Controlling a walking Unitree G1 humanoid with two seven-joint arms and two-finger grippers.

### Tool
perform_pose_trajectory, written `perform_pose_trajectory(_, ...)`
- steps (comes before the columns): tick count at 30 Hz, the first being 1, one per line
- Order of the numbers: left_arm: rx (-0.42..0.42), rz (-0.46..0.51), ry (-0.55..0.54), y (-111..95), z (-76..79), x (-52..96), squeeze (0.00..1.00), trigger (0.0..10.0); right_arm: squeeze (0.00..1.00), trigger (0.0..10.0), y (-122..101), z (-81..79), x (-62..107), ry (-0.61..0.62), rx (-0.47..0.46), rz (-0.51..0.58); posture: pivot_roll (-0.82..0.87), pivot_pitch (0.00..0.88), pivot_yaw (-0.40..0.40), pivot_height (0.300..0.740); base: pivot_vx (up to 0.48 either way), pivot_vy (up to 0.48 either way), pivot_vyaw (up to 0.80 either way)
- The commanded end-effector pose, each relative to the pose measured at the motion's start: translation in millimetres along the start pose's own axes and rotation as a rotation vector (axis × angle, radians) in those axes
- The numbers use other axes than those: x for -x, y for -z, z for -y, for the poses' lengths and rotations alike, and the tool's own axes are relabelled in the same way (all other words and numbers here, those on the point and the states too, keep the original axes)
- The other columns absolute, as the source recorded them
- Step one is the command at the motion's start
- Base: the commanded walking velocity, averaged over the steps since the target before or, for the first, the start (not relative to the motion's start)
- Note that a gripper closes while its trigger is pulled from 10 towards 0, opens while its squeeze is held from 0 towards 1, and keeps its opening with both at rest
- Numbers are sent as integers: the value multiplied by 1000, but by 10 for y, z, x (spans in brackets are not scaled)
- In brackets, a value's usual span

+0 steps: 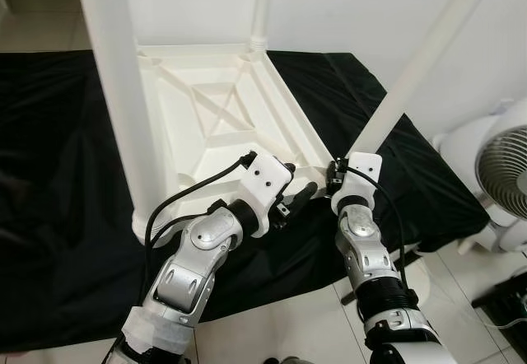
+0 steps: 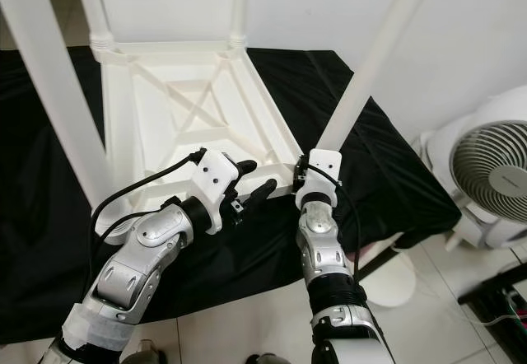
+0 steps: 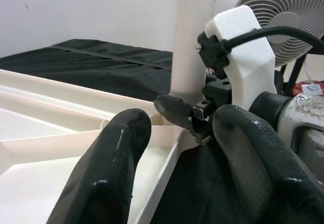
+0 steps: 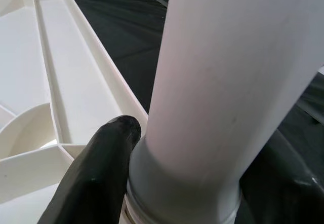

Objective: Building children table

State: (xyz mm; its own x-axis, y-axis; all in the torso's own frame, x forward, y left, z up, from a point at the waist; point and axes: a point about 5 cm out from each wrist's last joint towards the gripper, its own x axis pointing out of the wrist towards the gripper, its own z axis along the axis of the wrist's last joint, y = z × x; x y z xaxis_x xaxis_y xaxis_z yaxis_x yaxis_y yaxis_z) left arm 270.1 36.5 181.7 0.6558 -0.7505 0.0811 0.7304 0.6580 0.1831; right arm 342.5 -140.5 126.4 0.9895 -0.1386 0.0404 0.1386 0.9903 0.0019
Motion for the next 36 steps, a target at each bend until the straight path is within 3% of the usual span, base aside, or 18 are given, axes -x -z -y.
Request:
perform_pose_trajectory(1,3,1,-12,-15,34,-1,0,10000,1000,10000,-52,36,-8,-15,-16,26,51,92,-116,740,0,0,0)
perform_pose_trajectory(10,1,0,-19,-15,27,17,0,10000,1000,10000,-200,197,24,-92,-64,112,53,88,-123,740,0,0,0)
perform_pose_trajectory(11,0,0,-19,-15,26,17,0,10000,0,10000,-216,230,37,-146,-62,117,51,86,-122,740,0,0,0)
perform_pose_trajectory(12,0,0,-18,-15,28,18,0,10000,0,10000,-231,284,63,-233,-58,118,49,83,-121,740,0,0,0)
perform_pose_trajectory(14,0,0,-17,-15,29,17,0,10000,0,10000,-233,299,71,-255,-61,115,49,83,-121,740,0,0,0)
perform_pose_trajectory(17,0,0,-12,-13,35,15,0,10000,0,10000,-271,415,125,-400,-21,118,47,78,-118,740,0,0,0)
perform_pose_trajectory(20,-1,-1,-11,-13,36,16,0,10000,0,10000,-276,435,133,-416,-13,119,47,78,-118,740,0,0,0)
perform_pose_trajectory(23,-4,-3,-10,-15,28,23,0,10000,0,10000,-292,578,206,-571,39,92,50,72,-115,740,0,0,0)
perform_pose_trajectory(27,-5,-3,-10,-17,24,25,0,10000,0,10000,-296,643,218,-610,59,80,50,73,-114,740,0,0,0)
perform_pose_trajectory(30,-6,-4,-5,-23,18,27,0,10000,0,10000,-281,835,173,-697,143,30,50,72,-106,740,0,0,0)
perform_pose_trajectory(36,-9,-4,-3,-29,5,25,0,10000,0,10000,-255,884,98,-749,195,-5,55,75,-103,740,0,0,0)
